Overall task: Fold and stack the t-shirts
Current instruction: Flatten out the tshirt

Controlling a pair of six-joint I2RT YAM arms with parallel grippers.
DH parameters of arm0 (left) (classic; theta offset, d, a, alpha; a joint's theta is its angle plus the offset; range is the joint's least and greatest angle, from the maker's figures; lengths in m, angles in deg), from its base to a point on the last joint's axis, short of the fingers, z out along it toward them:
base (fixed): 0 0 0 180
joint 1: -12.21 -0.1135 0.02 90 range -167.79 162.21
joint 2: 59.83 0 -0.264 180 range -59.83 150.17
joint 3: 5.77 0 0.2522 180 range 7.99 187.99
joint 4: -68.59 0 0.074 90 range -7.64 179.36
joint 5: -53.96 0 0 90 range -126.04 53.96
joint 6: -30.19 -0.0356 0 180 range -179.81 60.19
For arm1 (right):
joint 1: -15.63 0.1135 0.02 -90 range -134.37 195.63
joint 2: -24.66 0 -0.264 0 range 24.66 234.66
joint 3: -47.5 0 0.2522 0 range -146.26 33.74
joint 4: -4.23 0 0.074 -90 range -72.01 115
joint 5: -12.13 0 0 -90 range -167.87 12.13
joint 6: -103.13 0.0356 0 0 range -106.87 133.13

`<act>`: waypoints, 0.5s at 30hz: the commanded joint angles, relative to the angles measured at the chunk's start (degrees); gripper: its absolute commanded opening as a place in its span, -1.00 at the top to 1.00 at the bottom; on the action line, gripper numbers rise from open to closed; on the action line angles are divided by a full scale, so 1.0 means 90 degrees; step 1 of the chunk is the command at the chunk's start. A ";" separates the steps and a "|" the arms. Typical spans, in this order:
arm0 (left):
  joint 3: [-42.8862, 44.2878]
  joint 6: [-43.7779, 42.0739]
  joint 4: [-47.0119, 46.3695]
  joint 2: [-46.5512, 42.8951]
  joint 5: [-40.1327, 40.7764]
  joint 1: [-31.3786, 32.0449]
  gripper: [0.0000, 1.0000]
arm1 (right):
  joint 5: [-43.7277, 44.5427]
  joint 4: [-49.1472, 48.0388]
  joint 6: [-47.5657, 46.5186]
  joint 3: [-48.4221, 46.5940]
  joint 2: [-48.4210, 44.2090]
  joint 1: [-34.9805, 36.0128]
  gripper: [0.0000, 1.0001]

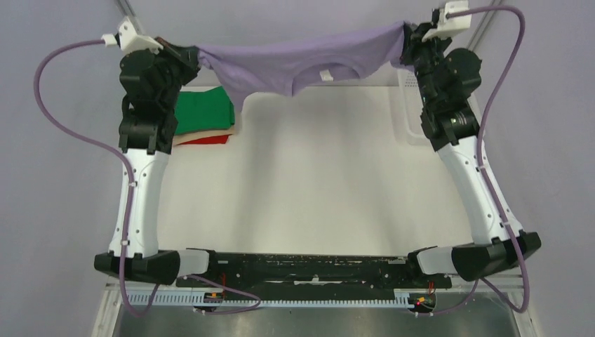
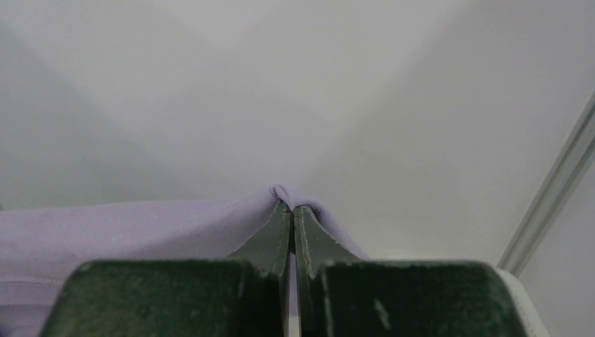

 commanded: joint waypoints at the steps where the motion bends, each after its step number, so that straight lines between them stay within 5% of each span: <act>1: -0.2073 0.0162 0.0282 -0.0963 0.0488 -0.0026 0.93 | -0.0277 0.0210 -0.0161 0.1765 -0.0872 -0.0066 1.00; 7: -0.5238 0.0990 0.0440 -0.1919 -0.0054 -0.0032 0.96 | -0.0168 0.2192 0.0032 0.3609 -0.1307 -0.0068 1.00; 15: -0.6900 0.1197 0.0325 -0.1164 -0.0768 0.0076 0.69 | 0.0686 0.3066 0.0308 0.4639 -0.0015 -0.0068 0.88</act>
